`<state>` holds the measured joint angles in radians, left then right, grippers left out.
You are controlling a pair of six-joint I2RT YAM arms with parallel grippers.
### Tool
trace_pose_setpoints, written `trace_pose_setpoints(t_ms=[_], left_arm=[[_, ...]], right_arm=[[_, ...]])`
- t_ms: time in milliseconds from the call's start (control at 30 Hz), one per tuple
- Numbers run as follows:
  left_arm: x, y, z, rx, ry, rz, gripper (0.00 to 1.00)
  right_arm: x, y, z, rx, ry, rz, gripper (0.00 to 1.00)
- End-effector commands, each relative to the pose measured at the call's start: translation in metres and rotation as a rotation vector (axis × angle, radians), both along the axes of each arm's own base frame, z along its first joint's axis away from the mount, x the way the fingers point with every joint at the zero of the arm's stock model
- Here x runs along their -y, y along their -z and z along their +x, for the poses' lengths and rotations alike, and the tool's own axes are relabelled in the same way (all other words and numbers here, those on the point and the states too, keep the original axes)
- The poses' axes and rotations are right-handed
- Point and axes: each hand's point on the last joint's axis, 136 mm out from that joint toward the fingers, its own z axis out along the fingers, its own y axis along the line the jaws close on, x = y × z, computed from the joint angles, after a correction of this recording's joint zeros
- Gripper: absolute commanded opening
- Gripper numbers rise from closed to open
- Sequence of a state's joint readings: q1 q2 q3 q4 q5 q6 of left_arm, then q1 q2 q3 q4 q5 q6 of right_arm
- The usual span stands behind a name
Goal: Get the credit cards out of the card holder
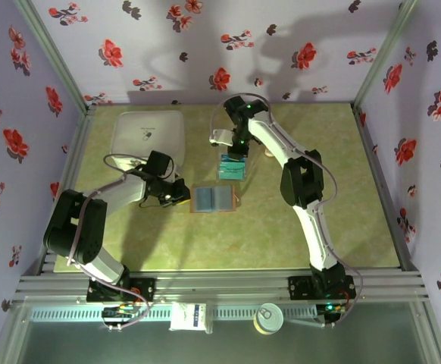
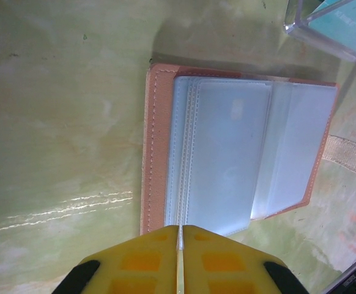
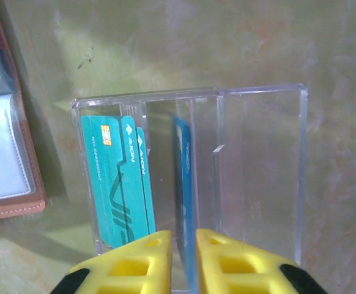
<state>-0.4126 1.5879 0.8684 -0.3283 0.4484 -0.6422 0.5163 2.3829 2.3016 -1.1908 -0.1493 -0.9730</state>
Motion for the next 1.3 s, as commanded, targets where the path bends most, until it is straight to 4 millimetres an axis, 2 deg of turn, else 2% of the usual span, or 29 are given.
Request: trace_pose_setpoints(t_ms=[0,200,333,433,567,733,833,1033,1267], left_arm=[[-0.003,-0.004,0.001,0.010,0.022,0.010,0.10],[-0.004,-0.003,0.000,0.012,0.019,0.004,0.10],[-0.003,-0.003,-0.002,0.014,0.020,-0.008,0.10],[-0.002,-0.002,-0.002,0.016,0.019,-0.015,0.10],[-0.003,0.001,-0.003,0.018,0.005,-0.022,0.11],[-0.004,0.002,-0.005,0.020,-0.017,-0.036,0.11],[-0.004,0.004,-0.006,0.021,-0.020,-0.038,0.11],[-0.001,0.006,-0.007,0.011,-0.015,-0.034,0.11],[0.008,0.011,0.000,0.007,0.003,-0.032,0.07]], right_arm=[[0.003,-0.016,0.018,0.076,0.038,0.011,0.21],[-0.001,-0.039,0.031,0.158,0.144,0.076,0.22],[-0.001,-0.044,0.038,0.199,0.246,0.103,0.23],[-0.003,-0.048,0.034,0.191,0.353,0.134,0.23],[-0.011,-0.058,0.031,0.220,0.582,0.224,0.26],[-0.027,-0.064,0.006,0.157,0.836,0.388,0.27],[-0.034,-0.058,-0.013,0.081,0.970,0.474,0.27],[-0.056,-0.033,-0.061,-0.142,1.108,0.586,0.24],[-0.069,-0.002,-0.104,-0.330,1.195,0.539,0.23]])
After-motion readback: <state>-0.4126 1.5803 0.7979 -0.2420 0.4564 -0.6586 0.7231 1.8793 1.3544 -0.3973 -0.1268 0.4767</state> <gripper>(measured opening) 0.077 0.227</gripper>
